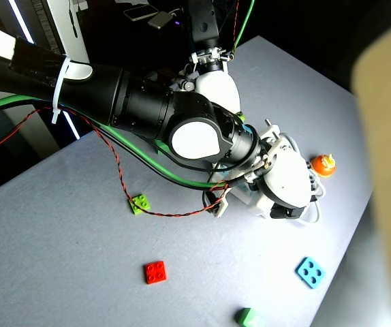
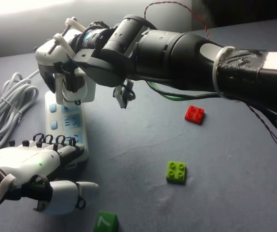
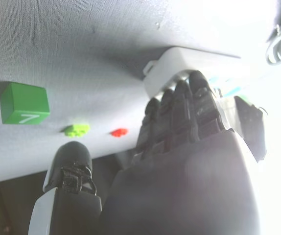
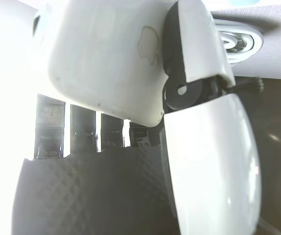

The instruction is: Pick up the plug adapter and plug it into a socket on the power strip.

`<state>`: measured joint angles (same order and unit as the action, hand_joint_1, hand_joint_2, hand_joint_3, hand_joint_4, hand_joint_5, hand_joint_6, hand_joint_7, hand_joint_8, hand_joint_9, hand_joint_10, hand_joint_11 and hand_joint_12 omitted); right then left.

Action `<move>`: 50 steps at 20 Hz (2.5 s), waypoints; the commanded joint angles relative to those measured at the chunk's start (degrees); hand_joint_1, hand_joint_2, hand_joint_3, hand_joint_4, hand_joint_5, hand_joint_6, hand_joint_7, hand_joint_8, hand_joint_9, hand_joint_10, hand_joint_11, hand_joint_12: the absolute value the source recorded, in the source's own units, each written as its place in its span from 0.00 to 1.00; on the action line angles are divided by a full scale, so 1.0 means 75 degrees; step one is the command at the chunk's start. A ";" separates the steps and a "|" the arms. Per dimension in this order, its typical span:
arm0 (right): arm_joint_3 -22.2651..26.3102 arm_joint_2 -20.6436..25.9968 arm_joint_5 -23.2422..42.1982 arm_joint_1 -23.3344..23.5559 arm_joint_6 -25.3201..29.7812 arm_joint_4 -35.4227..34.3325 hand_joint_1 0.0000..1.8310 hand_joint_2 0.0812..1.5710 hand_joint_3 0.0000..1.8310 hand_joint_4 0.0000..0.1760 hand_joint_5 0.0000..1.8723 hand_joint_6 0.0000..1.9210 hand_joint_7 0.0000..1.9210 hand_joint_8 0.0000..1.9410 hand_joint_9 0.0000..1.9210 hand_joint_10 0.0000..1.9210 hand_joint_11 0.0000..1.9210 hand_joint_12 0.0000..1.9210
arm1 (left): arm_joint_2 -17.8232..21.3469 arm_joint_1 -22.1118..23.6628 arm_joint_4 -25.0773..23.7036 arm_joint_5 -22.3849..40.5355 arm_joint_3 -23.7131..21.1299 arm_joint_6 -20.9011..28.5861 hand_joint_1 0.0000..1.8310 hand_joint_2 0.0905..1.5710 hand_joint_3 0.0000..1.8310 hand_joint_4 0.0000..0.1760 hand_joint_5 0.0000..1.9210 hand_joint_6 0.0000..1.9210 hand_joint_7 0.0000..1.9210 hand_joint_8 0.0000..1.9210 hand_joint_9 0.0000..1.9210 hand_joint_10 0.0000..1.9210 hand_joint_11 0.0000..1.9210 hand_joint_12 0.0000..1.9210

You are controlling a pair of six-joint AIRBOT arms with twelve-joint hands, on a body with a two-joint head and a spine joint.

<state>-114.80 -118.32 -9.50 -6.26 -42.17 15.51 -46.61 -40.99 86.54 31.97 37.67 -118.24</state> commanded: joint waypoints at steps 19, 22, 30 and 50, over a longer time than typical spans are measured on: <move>-0.0025 -0.0326 0.0835 -0.0028 -0.0018 0.0297 0.69 0.71 0.00 0.00 0.46 0.53 0.52 0.56 0.48 0.57 0.39 0.78 | -0.0047 -0.0236 0.0895 -0.0151 -0.0014 0.0067 0.00 0.80 0.00 0.00 0.06 0.00 0.09 0.00 0.08 0.00 0.00 0.18; -0.0025 -0.0361 0.0863 -0.0096 -0.0019 0.0310 0.68 0.71 0.00 0.00 0.47 0.53 0.53 0.57 0.50 0.51 0.38 0.80 | -0.0064 -0.0236 0.0895 -0.0151 -0.0014 0.0068 0.00 0.80 0.00 0.00 0.06 0.00 0.09 0.00 0.09 0.00 0.00 0.18; -0.0027 -0.0484 0.0958 -0.0251 -0.0019 0.0369 0.75 0.71 0.00 0.00 0.44 0.53 0.51 0.54 0.46 0.68 0.37 0.79 | -0.0073 -0.0247 0.0895 -0.0139 -0.0022 0.0076 0.00 0.80 0.00 0.00 0.06 0.00 0.08 0.00 0.07 0.00 0.00 0.16; -0.0111 -0.0322 0.1201 -0.0487 -0.0011 0.0492 0.75 0.72 0.00 0.00 0.42 0.56 0.50 0.54 0.46 0.69 0.38 0.78 | -0.0092 -0.0327 0.0896 -0.0100 -0.0023 0.0157 0.00 0.80 0.00 0.00 0.06 0.00 0.09 0.00 0.08 0.00 0.00 0.19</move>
<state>-115.63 -120.42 -3.90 -8.99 -42.00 18.70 -46.61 -41.71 86.30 33.26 37.32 -117.25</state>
